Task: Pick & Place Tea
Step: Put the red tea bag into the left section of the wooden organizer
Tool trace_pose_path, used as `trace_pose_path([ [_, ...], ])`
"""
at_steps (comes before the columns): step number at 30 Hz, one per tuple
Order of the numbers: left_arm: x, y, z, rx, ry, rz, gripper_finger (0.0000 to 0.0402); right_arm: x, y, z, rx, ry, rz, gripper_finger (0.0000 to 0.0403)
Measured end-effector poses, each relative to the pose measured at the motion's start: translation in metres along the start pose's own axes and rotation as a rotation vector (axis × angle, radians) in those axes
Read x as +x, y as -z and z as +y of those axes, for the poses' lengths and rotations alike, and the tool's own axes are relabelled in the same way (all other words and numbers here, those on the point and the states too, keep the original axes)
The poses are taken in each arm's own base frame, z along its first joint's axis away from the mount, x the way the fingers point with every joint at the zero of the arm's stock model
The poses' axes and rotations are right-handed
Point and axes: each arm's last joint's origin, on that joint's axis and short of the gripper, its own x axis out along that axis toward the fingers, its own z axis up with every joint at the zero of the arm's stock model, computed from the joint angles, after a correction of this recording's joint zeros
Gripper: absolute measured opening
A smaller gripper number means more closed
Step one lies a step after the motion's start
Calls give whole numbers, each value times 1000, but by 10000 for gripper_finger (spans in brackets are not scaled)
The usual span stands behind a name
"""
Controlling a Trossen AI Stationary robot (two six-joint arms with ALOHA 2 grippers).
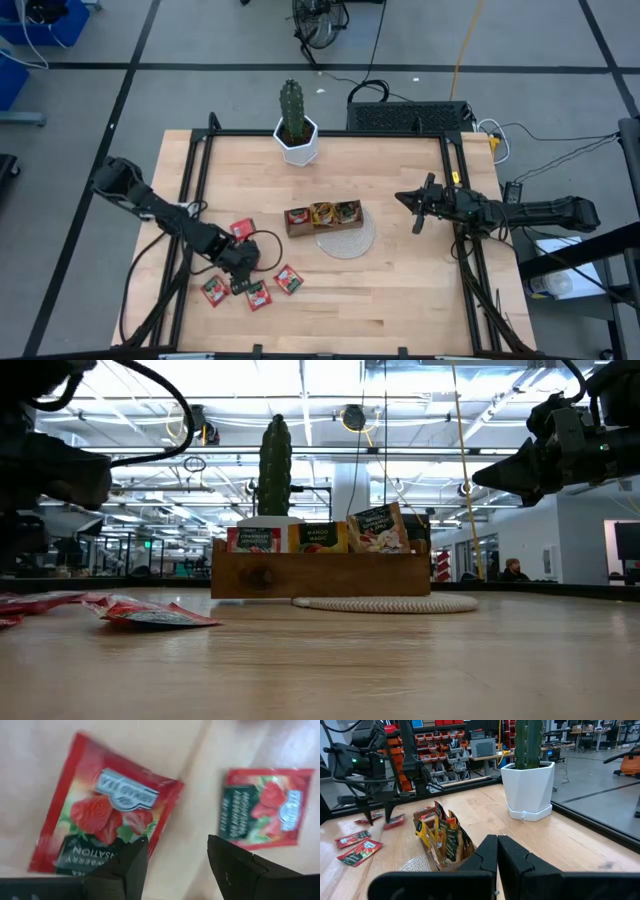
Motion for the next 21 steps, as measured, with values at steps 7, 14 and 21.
trace_pose_path([
  [7,-1,-1,11,-41,-83,34,209,0,0,0,0,0,0,0],
  [14,-8,-5,0,97,-59,21,167,0,0,0,0,0,-1,0],
  [21,-14,-5,4,72,-174,3,13,0,0,0,0,-1,0,0],
])
